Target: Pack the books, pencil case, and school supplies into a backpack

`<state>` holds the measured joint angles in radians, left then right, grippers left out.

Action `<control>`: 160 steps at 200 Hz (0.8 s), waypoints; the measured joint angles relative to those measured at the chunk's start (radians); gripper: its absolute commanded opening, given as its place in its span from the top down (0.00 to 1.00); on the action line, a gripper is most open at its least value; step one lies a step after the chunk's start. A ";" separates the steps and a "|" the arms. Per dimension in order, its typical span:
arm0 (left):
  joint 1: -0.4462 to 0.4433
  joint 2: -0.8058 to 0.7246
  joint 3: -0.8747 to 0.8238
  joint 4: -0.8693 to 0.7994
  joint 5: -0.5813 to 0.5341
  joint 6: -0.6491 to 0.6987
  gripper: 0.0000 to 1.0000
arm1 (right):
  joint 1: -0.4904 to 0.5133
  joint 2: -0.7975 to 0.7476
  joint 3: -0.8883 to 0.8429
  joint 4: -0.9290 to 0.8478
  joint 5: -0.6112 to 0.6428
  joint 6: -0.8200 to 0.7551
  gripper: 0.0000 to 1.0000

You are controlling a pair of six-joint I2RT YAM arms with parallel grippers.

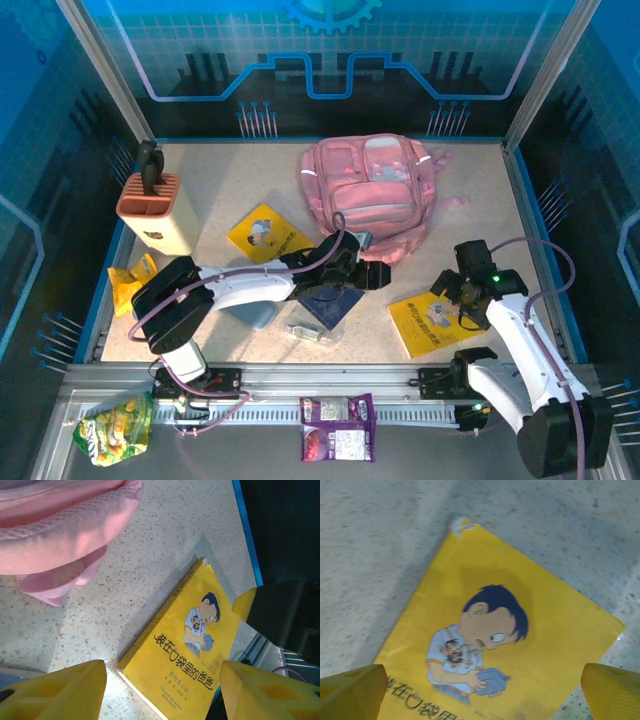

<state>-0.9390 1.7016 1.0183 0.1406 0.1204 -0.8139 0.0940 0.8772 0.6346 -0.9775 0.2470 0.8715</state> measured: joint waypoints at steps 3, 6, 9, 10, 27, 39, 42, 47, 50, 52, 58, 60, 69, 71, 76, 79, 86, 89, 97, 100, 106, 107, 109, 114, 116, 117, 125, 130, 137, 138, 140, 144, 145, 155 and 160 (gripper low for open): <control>0.000 0.001 0.000 0.001 0.000 0.000 0.35 | -0.005 0.001 -0.007 0.000 0.002 0.007 0.00; -0.001 0.002 0.000 0.000 0.000 0.000 0.35 | -0.010 0.003 -0.014 0.001 0.005 0.015 0.00; -0.002 0.003 0.000 0.000 0.000 0.000 0.35 | -0.014 0.004 -0.021 0.001 0.006 0.021 0.00; -0.002 0.003 0.000 0.000 0.000 0.001 0.35 | -0.015 0.005 -0.023 0.001 0.006 0.023 0.00; -0.002 0.009 0.000 0.000 -0.001 0.002 0.32 | -0.040 0.018 -0.059 0.006 0.006 0.055 0.00; -0.002 0.014 0.000 0.000 -0.003 0.004 0.30 | -0.051 0.023 -0.084 0.017 0.003 0.074 0.00; -0.002 0.015 0.000 0.000 -0.004 0.005 0.29 | -0.051 0.023 -0.090 0.021 0.003 0.077 0.00; -0.002 0.017 0.000 -0.002 -0.004 0.007 0.28 | -0.051 0.024 -0.099 0.027 -0.001 0.083 0.00; -0.002 0.018 0.000 -0.004 -0.006 0.009 0.28 | -0.051 0.024 -0.104 0.032 -0.005 0.086 0.00; -0.002 0.019 0.000 -0.005 -0.008 0.011 0.28 | -0.051 0.026 -0.106 0.034 -0.006 0.088 0.00; -0.002 0.020 0.001 -0.010 -0.011 0.015 0.28 | -0.051 0.029 -0.113 0.044 -0.017 0.093 0.00; -0.002 0.020 0.001 -0.013 -0.011 0.017 0.27 | -0.051 0.031 -0.115 0.049 -0.021 0.094 0.00; -0.002 0.020 0.003 -0.024 -0.013 0.027 0.27 | -0.052 0.042 -0.119 0.066 -0.037 0.098 0.00; -0.002 0.020 0.004 -0.027 -0.015 0.029 0.27 | -0.052 0.045 -0.119 0.069 -0.040 0.098 0.00; -0.002 0.020 0.007 -0.033 -0.018 0.034 0.27 | -0.052 0.054 -0.119 0.080 -0.049 0.098 0.00; -0.002 0.021 0.008 -0.034 -0.019 0.036 0.27 | -0.052 0.058 -0.119 0.088 -0.055 0.098 0.00; -0.002 0.022 0.015 -0.042 -0.019 0.039 0.27 | -0.052 0.066 -0.119 0.104 -0.068 0.098 0.00; -0.002 0.023 0.018 -0.045 -0.019 0.042 0.26 | -0.052 0.069 -0.119 0.111 -0.074 0.098 0.00; -0.002 0.030 0.031 -0.053 -0.019 0.048 0.27 | -0.052 0.072 -0.119 0.130 -0.090 0.098 0.00; -0.002 0.034 0.037 -0.055 -0.019 0.051 0.27 | -0.052 0.073 -0.119 0.139 -0.098 0.097 0.00; -0.002 0.043 0.047 -0.057 -0.018 0.053 0.27 | -0.052 0.075 -0.119 0.161 -0.115 0.096 0.00; -0.002 0.044 0.048 -0.058 -0.018 0.053 0.27 | -0.052 0.075 -0.119 0.164 -0.117 0.096 0.00; -0.002 0.047 0.052 -0.058 -0.018 0.053 0.27 | -0.052 0.075 -0.119 0.167 -0.120 0.096 0.00; -0.002 0.054 0.057 -0.056 -0.018 0.053 0.27 | -0.052 0.077 -0.119 0.190 -0.138 0.093 0.00; -0.002 0.056 0.059 -0.056 -0.018 0.053 0.27 | -0.052 0.078 -0.119 0.196 -0.142 0.093 0.00; -0.002 0.059 0.060 -0.056 -0.017 0.053 0.27 | -0.052 0.078 -0.119 0.199 -0.145 0.093 0.00; -0.002 0.068 0.061 -0.054 -0.014 0.052 0.27 | -0.051 0.080 -0.119 0.232 -0.167 0.087 0.00; -0.002 0.074 0.061 -0.053 -0.013 0.052 0.27 | -0.049 0.082 -0.119 0.254 -0.182 0.081 0.00; -0.004 0.084 0.061 -0.053 -0.010 0.048 0.28 | -0.047 0.086 -0.118 0.283 -0.199 0.072 0.00; -0.004 0.085 0.061 -0.053 -0.010 0.047 0.28 | -0.047 0.087 -0.118 0.288 -0.201 0.071 0.00; -0.005 0.087 0.061 -0.053 -0.010 0.045 0.28 | -0.046 0.089 -0.118 0.294 -0.206 0.069 0.00; -0.006 0.093 0.061 -0.053 -0.010 0.042 0.28 | -0.043 0.093 -0.117 0.313 -0.217 0.063 0.01; -0.007 0.095 0.061 -0.053 -0.010 0.040 0.28 | -0.043 0.094 -0.117 0.316 -0.220 0.062 0.01; -0.012 0.108 0.061 -0.053 -0.010 0.031 0.28 | -0.042 0.109 -0.115 0.354 -0.246 0.047 0.02; -0.016 0.115 0.061 -0.054 -0.010 0.027 0.29 | -0.042 0.120 -0.111 0.369 -0.259 0.038 0.02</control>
<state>-0.9550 1.8164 1.0798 0.0868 0.1101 -0.7872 0.0521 0.9970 0.5232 -0.6083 -0.0124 0.9096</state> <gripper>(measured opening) 0.722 0.982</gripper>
